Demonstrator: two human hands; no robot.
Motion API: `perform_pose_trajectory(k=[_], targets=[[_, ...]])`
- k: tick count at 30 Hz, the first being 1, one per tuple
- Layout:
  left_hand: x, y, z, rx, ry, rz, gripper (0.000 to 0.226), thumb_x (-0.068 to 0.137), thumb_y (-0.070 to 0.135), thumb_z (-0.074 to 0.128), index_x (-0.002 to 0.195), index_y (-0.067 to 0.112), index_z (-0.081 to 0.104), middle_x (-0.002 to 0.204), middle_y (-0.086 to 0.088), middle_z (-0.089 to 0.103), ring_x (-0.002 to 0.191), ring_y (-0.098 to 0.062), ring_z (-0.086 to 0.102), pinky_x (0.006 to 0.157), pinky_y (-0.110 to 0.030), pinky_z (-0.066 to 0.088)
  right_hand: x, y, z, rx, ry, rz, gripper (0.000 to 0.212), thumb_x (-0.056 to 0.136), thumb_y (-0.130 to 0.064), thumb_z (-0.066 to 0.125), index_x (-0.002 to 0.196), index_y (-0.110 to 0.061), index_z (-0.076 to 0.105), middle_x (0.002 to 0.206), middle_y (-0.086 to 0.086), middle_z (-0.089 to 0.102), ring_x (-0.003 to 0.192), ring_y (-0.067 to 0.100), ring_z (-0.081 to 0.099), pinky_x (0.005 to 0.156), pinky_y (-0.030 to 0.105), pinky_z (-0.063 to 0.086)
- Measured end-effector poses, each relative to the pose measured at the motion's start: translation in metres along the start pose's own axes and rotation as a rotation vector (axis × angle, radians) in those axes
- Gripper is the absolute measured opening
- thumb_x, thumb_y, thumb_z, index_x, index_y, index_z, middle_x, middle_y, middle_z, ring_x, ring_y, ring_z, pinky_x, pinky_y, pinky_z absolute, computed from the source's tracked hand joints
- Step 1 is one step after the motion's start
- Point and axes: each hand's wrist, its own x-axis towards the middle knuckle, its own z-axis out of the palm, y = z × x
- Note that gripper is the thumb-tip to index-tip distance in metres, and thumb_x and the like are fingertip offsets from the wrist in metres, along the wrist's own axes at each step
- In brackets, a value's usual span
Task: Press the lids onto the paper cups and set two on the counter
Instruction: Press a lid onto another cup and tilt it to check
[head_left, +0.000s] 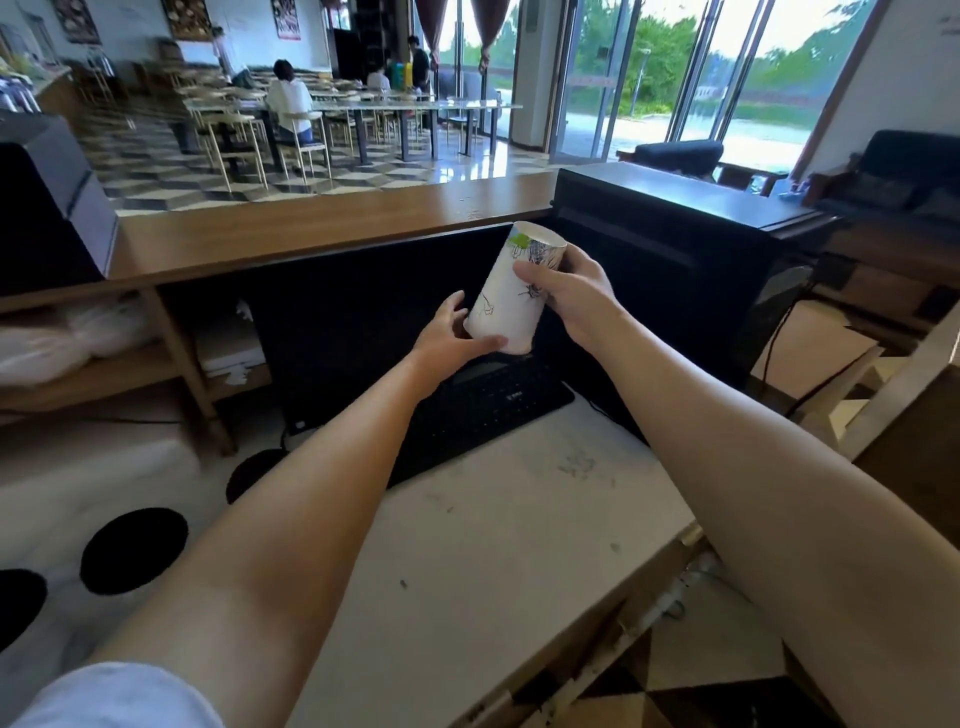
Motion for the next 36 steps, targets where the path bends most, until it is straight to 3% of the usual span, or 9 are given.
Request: perform_pose_trajectory(k=[3, 5, 11, 15, 23, 28, 31, 33, 36], targets=[[-0.049, -0.004, 0.029, -0.547, -0.006, -0.179, 0.055, 0.090, 0.044, 0.054, 0.132, 0.011, 0.040, 0.123, -0.016, 0.056, 0.114, -0.024, 0.055, 0.098, -0.032, 0.044, -0.026, -0.005, -0.004, 0.235, 0.037, 0.034, 0.033, 0.078, -0.002, 0.071, 0.108, -0.003, 0.057, 0.096, 0.008, 0.065, 0.087, 0.019, 0.063, 0.086, 0.036, 0.053], [-0.072, -0.004, 0.051, -0.808, -0.082, -0.220, 0.061, 0.092, 0.054, 0.043, 0.133, 0.009, 0.039, 0.120, -0.020, 0.054, 0.113, -0.028, 0.056, 0.101, -0.040, 0.045, -0.046, -0.001, -0.005, 0.292, 0.038, 0.080, 0.035, 0.081, -0.001, 0.068, 0.113, 0.001, 0.054, 0.095, 0.010, 0.064, 0.084, 0.021, 0.062, 0.082, 0.037, 0.053], [-0.110, 0.033, 0.063, -1.249, 0.182, -0.136, 0.041, 0.091, 0.032, 0.058, 0.121, 0.006, 0.050, 0.113, -0.016, 0.057, 0.104, -0.027, 0.057, 0.103, -0.041, 0.044, -0.088, -0.018, -0.022, 0.139, -0.103, 0.135, 0.063, 0.080, -0.004, 0.069, 0.134, -0.014, 0.039, 0.111, 0.008, 0.059, 0.097, 0.021, 0.061, 0.092, 0.040, 0.052], [-0.131, 0.062, 0.030, -1.198, 0.179, -0.008, 0.014, 0.091, 0.017, 0.057, 0.098, 0.005, 0.057, 0.106, -0.015, 0.061, 0.098, -0.026, 0.060, 0.106, -0.043, 0.041, -0.103, -0.045, -0.029, -0.256, -0.284, 0.086, 0.062, 0.077, -0.016, 0.075, 0.132, -0.019, 0.046, 0.115, 0.006, 0.058, 0.102, 0.021, 0.063, 0.093, 0.036, 0.053], [-0.162, 0.101, -0.027, -0.740, 0.201, 0.244, 0.029, 0.085, 0.003, 0.063, 0.113, 0.000, 0.056, 0.110, -0.011, 0.061, 0.105, -0.024, 0.058, 0.094, -0.036, 0.051, -0.120, -0.065, 0.012, -0.760, -0.461, -0.134, 0.058, 0.070, -0.025, 0.080, 0.120, -0.010, 0.054, 0.116, 0.009, 0.062, 0.106, 0.026, 0.059, 0.094, 0.040, 0.050], [-0.172, 0.103, -0.066, -0.485, 0.300, 0.361, 0.027, 0.077, 0.004, 0.072, 0.101, 0.011, 0.061, 0.101, -0.004, 0.066, 0.098, -0.020, 0.064, 0.090, -0.035, 0.052, -0.125, -0.046, 0.068, -0.708, -0.366, -0.243, 0.069, 0.066, -0.031, 0.081, 0.122, -0.011, 0.049, 0.112, 0.002, 0.060, 0.097, 0.020, 0.059, 0.080, 0.032, 0.053], [-0.172, 0.093, -0.099, -0.315, 0.320, 0.348, 0.049, 0.070, 0.013, 0.079, 0.113, 0.018, 0.057, 0.109, 0.000, 0.067, 0.100, -0.015, 0.066, 0.083, -0.033, 0.057, -0.126, -0.032, 0.113, -0.651, -0.330, -0.289, 0.071, 0.065, -0.034, 0.082, 0.123, -0.011, 0.047, 0.106, 0.000, 0.058, 0.091, 0.017, 0.057, 0.067, 0.023, 0.046], [-0.172, 0.087, -0.122, -0.261, 0.390, 0.319, 0.064, 0.070, 0.011, 0.080, 0.125, 0.011, 0.047, 0.120, -0.006, 0.063, 0.106, -0.020, 0.064, 0.084, -0.037, 0.058, -0.126, -0.024, 0.147, -0.586, -0.336, -0.311, 0.070, 0.065, -0.034, 0.082, 0.121, -0.011, 0.046, 0.104, -0.001, 0.057, 0.089, 0.016, 0.057, 0.062, 0.020, 0.044], [-0.173, 0.078, -0.159, -0.219, 0.542, 0.281, 0.064, 0.070, 0.013, 0.081, 0.123, 0.010, 0.045, 0.123, -0.010, 0.060, 0.109, -0.024, 0.062, 0.089, -0.042, 0.055, -0.119, -0.015, 0.192, -0.528, -0.378, -0.339, 0.070, 0.067, -0.034, 0.082, 0.121, -0.011, 0.044, 0.106, -0.001, 0.057, 0.092, 0.016, 0.058, 0.068, 0.024, 0.049]])
